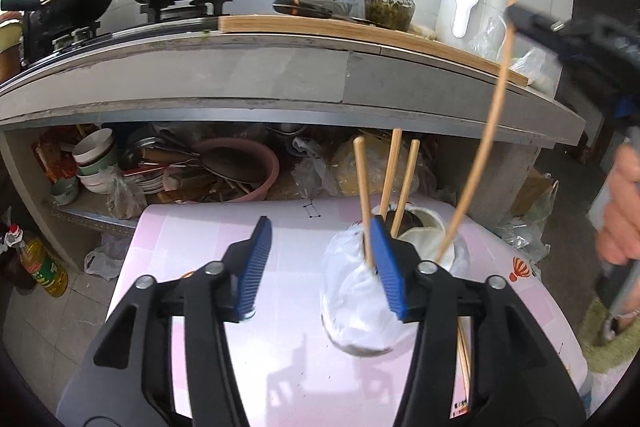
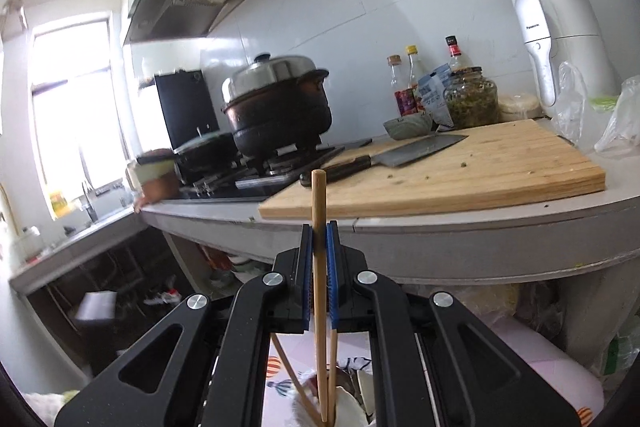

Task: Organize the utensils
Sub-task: 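Lower the chopstick into the holder and open the right tool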

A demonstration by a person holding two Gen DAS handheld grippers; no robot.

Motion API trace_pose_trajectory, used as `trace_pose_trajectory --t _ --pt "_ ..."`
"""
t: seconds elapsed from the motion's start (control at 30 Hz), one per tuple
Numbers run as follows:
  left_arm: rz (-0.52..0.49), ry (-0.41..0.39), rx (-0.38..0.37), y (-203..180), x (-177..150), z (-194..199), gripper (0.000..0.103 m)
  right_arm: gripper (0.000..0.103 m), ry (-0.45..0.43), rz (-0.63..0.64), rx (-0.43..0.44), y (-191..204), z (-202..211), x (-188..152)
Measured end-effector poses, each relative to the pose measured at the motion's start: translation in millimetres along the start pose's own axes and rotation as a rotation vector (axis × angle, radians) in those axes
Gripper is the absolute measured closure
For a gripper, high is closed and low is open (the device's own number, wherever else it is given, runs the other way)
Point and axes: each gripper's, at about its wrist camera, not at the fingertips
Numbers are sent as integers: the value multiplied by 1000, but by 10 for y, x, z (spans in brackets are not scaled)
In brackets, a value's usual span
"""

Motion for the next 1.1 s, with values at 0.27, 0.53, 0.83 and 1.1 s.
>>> trace_pose_trajectory --t 0.27,0.53,0.83,1.1 --pt "46 15 18 327 -446 295 42 96 70 -14 -12 -125 -264 -398" --pt "51 59 29 494 -856 442 42 96 126 -38 -7 -161 -350 -703" --pt "50 80 12 456 -1034 518 42 96 199 -93 -36 -274 -415 -944" --pt "37 87 17 408 -1110 589 40 96 221 -126 -44 -319 -426 -1033"
Point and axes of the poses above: each gripper's, at about its wrist camera, not at the fingertips, and z roughly against the way its jaws point, y to its left, x to its top, and after that the axes turned 14 degrees about x, right-handed
